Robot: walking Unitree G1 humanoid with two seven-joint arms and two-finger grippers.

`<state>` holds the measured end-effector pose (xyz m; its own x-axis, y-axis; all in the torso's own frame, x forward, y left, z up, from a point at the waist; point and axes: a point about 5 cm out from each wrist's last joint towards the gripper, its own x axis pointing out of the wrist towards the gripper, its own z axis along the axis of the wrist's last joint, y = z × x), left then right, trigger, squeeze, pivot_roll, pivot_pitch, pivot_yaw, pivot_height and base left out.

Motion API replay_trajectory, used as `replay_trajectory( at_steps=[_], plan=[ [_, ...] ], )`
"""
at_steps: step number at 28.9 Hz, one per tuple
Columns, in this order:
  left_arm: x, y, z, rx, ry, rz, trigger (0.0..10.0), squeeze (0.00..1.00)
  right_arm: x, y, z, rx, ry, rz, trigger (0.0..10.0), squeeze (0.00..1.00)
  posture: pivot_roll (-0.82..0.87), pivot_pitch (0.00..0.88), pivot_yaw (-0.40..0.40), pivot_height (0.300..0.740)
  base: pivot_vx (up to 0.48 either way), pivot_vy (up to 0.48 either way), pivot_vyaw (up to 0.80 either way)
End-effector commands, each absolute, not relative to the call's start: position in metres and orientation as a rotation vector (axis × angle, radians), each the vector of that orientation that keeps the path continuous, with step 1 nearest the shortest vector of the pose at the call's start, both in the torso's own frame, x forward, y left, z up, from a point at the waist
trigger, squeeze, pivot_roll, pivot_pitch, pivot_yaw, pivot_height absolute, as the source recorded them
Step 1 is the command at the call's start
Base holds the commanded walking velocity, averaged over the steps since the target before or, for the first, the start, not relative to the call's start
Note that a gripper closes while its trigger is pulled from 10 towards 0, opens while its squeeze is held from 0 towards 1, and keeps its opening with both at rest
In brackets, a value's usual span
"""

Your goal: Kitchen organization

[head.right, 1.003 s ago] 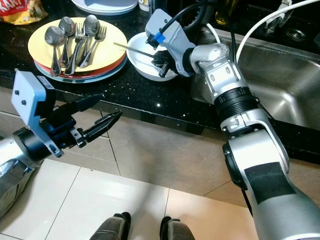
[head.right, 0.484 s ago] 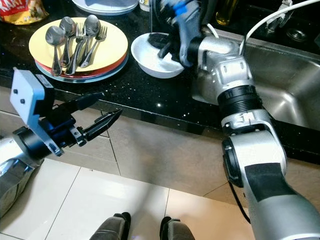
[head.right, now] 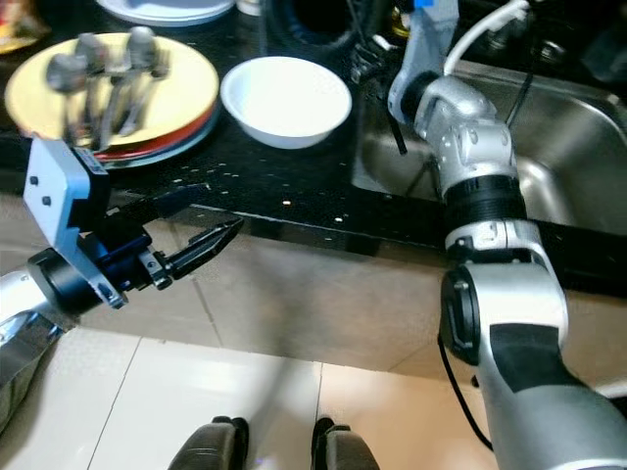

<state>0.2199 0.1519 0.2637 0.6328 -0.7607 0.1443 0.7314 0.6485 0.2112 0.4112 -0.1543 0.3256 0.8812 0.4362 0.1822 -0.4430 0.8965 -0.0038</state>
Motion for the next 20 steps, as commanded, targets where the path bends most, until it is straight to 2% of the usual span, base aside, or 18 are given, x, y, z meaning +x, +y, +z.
replay_trajectory(
  at_steps=[1,5,14,15,16,17,20],
  plan=[
    [0.219,0.147,0.262,0.133,-0.231,-0.887,10.0,0.0,0.412,-0.162,0.32,0.072,-0.172,0.405,10.0,0.0,0.17,0.163,-0.115,0.74,0.0,0.0,-0.8],
    [0.219,0.147,0.262,0.136,-0.228,-0.892,10.0,0.0,0.415,-0.171,0.307,0.046,-0.132,0.288,10.0,0.0,0.17,0.162,-0.114,0.74,0.0,0.0,-0.8],
    [0.219,0.148,0.26,0.143,-0.216,-0.897,10.0,0.0,0.416,-0.178,0.282,0.012,-0.078,0.111,10.0,0.0,0.17,0.162,-0.114,0.74,0.0,0.0,0.0],
    [0.219,0.148,0.26,0.145,-0.214,-0.896,10.0,0.0,0.416,-0.179,0.278,-0.006,-0.06,0.092,10.0,0.74,0.18,0.162,-0.113,0.74,0.0,0.0,0.0],
    [0.219,0.148,0.26,0.145,-0.213,-0.896,10.0,0.0,0.416,-0.18,0.276,-0.02,-0.048,0.078,10.0,0.74,0.18,0.162,-0.113,0.74,0.0,0.0,0.0],
    [0.219,0.148,0.26,0.146,-0.213,-0.896,10.0,0.0,0.416,-0.18,0.275,-0.027,-0.049,0.07,10.0,1.0,0.18,0.162,-0.113,0.74,0.0,0.0,0.0],
    [0.218,0.149,0.26,0.149,-0.21,-0.897,10.0,0.0,0.415,-0.178,0.278,0.007,-0.097,0.056,10.0,1.0,0.18,0.163,-0.112,0.74,0.0,0.0,0.0]
  ],
)
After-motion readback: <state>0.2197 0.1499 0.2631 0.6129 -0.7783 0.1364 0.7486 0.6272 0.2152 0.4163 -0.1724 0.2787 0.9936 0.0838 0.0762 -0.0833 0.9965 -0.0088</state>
